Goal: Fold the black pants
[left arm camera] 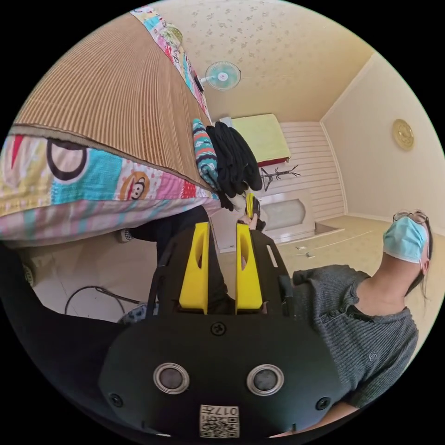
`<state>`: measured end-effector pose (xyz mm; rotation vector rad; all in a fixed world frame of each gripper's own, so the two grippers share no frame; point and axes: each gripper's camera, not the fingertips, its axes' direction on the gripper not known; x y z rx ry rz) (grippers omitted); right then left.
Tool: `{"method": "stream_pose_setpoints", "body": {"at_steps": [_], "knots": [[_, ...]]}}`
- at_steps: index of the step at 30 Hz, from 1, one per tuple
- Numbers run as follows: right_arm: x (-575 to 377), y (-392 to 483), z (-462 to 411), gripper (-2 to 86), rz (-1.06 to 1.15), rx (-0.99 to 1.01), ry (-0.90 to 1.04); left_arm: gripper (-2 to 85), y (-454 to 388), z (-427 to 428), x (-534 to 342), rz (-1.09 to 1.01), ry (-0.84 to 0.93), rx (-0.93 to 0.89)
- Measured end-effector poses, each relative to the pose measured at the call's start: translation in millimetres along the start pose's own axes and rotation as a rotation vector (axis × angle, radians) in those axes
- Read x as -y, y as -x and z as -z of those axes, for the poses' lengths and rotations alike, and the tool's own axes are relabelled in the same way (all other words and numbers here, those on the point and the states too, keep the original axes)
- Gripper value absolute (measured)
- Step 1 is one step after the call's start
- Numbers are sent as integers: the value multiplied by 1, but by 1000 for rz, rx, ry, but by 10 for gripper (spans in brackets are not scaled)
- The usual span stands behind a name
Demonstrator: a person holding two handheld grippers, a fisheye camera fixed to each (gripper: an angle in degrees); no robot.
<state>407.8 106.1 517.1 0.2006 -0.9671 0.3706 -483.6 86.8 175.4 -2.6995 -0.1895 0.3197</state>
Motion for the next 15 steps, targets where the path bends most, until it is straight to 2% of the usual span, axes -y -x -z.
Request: {"method": "stream_pose_setpoints", "body": {"at_steps": [2,4,6,8,10,12,15], "knots": [[-21,9,-12,20,22,-4,93,78,0,36,-3,-10,-192,88],[-40,19,-46,12,55,74,271,56,-1,78,-7,-22,-378,209],[-49,29,-72,9,85,138,384,28,-6,139,-19,6,-634,489],[-52,42,-92,7,112,203,437,19,-13,182,-26,37,-818,716],[-54,57,-111,5,121,317,452,21,-17,219,-19,15,-866,871],[-57,68,-121,5,127,380,461,63,-13,270,-4,97,-904,1031],[-65,85,-133,5,140,384,505,131,3,333,10,233,-965,1098]]}}
